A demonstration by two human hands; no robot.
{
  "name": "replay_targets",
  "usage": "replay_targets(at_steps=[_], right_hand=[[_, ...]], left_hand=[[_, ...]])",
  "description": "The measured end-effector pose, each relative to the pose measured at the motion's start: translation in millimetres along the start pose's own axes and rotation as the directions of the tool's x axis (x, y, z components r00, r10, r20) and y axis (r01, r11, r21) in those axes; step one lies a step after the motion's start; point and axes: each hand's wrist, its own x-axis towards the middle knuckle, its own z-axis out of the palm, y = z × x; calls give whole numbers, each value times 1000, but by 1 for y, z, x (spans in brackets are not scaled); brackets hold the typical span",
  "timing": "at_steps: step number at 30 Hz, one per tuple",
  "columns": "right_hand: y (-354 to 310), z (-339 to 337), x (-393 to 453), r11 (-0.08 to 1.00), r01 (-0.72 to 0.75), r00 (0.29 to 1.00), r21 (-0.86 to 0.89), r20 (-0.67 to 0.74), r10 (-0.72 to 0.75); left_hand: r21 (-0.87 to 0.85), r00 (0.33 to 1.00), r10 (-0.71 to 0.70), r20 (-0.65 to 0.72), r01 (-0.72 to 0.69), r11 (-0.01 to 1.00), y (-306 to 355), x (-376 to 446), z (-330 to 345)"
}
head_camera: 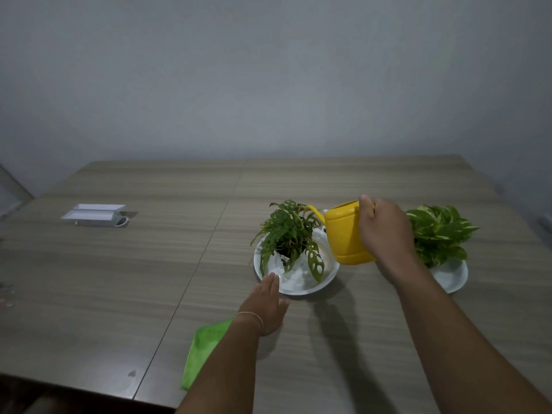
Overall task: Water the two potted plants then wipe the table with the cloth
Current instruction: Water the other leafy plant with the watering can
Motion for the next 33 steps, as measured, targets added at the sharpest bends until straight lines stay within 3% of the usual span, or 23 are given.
replay_targets(at_steps=[12, 33], right_hand=[[0, 5, -11, 997, 42, 998, 69, 40, -45], [13, -2, -15, 1000, 18, 1000, 13, 1, -18]], left_hand=[[12, 1000, 19, 11, -19, 1000, 4, 0, -2], [66, 997, 68, 36, -70, 995, 14, 4, 4]])
